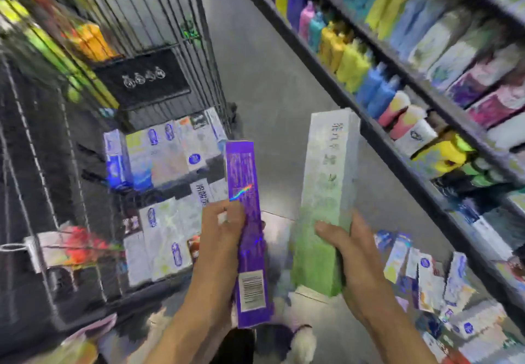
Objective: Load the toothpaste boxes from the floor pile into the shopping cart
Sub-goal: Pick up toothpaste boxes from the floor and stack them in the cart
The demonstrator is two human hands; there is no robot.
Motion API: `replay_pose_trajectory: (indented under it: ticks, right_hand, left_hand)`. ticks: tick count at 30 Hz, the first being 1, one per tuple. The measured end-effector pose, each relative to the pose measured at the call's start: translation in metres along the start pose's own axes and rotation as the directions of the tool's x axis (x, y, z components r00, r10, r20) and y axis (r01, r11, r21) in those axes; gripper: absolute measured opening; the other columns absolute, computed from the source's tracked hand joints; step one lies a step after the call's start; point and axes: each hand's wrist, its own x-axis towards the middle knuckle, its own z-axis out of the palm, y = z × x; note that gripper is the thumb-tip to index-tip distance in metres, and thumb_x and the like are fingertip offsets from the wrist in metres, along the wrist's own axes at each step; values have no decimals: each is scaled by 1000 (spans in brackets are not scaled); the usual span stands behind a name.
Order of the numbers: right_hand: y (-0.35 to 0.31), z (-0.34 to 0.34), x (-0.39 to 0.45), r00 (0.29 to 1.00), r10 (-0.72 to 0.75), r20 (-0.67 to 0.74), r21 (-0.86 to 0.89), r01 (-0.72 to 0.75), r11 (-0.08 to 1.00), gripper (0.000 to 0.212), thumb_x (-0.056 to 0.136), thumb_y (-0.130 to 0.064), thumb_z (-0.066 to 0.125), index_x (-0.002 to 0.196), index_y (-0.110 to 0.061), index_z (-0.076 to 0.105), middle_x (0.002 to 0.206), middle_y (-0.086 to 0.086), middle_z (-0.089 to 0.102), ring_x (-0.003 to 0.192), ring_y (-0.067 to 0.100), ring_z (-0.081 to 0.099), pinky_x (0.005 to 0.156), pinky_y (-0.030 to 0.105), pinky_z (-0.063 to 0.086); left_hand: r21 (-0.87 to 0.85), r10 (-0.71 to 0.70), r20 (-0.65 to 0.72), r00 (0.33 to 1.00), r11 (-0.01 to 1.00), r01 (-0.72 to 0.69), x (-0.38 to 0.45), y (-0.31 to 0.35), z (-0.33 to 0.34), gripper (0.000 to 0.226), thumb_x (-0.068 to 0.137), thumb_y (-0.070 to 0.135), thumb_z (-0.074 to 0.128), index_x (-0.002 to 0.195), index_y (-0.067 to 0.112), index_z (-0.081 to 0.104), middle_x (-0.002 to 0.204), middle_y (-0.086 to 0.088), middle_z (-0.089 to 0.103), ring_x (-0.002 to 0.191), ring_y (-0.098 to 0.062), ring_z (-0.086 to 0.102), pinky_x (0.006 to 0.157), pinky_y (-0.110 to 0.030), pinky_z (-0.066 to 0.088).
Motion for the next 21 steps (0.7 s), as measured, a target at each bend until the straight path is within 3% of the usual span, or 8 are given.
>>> replay_pose_trajectory:
  ticks: [2, 5, 7, 9, 12, 14, 18, 21]
  right_hand:
    - [-12, 28, 9, 996, 20, 90, -68, -14, 998, 34, 79, -29, 74, 111, -37, 68, 110, 1, 74, 102, 25, 71, 87, 49, 58]
    - [-19, 66, 28, 990, 67, 120, -125, -52, 991, 40, 77, -35, 75, 116, -35, 67, 110, -2, 75, 103, 20, 71, 90, 46, 55]
    - [-17, 90, 40, 987, 96, 128, -186, -71, 980, 43, 78, -37, 78, 120, -34, 65, 111, -3, 75, 105, 20, 71, 93, 48, 55]
    - [-13, 109, 49, 990, 91, 109, -274, -58, 960, 43, 80, -41, 81, 119, -33, 64, 109, -4, 75, 103, 18, 71, 95, 50, 56]
    - [-10, 126, 60, 995, 50, 83, -384, -14, 923, 46, 71, -45, 74, 113, -32, 62, 102, -8, 76, 95, 13, 73, 90, 42, 58]
    - [-12, 133, 65, 996, 27, 89, -428, 14, 904, 42, 70, -44, 71, 109, -34, 61, 96, -14, 74, 87, 5, 72, 76, 28, 58]
    - [-16, 145, 72, 993, -37, 108, -487, 85, 869, 40, 65, -47, 67, 102, -36, 57, 87, -25, 69, 79, -5, 67, 62, 11, 51]
    - [-12, 157, 73, 989, -48, 143, -508, 115, 853, 44, 66, -59, 71, 103, -40, 56, 92, -29, 69, 85, -4, 67, 65, 14, 53]
  left_hand:
    - [-26, -40, -68, 997, 999, 39, 12, 9, -30, 100, 69, 87, 56, 116, -1, 51, 72, -11, 58, 51, -19, 53, 47, -31, 48]
    - [-62, -132, -111, 985, 990, 126, 39, 12, -67, 95, 69, 84, 48, 116, 1, 57, 83, -15, 59, 64, -20, 60, 56, -34, 56]
    - [-79, -150, -118, 982, 987, 142, 63, 11, -88, 83, 79, 84, 53, 123, 14, 62, 105, -16, 69, 94, -24, 69, 83, -53, 60]
    - [-44, -212, -98, 972, 977, 209, 85, 3, -107, 84, 77, 89, 53, 133, 28, 60, 131, -7, 67, 121, -28, 64, 100, -60, 49]
    - [71, -176, -53, 983, 981, 180, 104, -1, -121, 63, 86, 83, 48, 106, 27, 68, 88, -2, 75, 77, -25, 73, 66, -43, 54]
    - [123, -143, -43, 989, 981, 147, 112, 2, -123, 55, 94, 73, 44, 96, 23, 66, 63, -6, 63, 50, -28, 58, 54, -37, 45]
    - [58, -134, -90, 987, 989, 140, 138, -9, -140, 59, 92, 72, 49, 119, 21, 64, 67, -5, 64, 53, -28, 58, 51, -44, 48]
    - [-33, -138, -167, 976, 990, 135, 147, -13, -147, 63, 83, 77, 58, 127, 33, 62, 114, 5, 75, 104, -20, 72, 96, -54, 53]
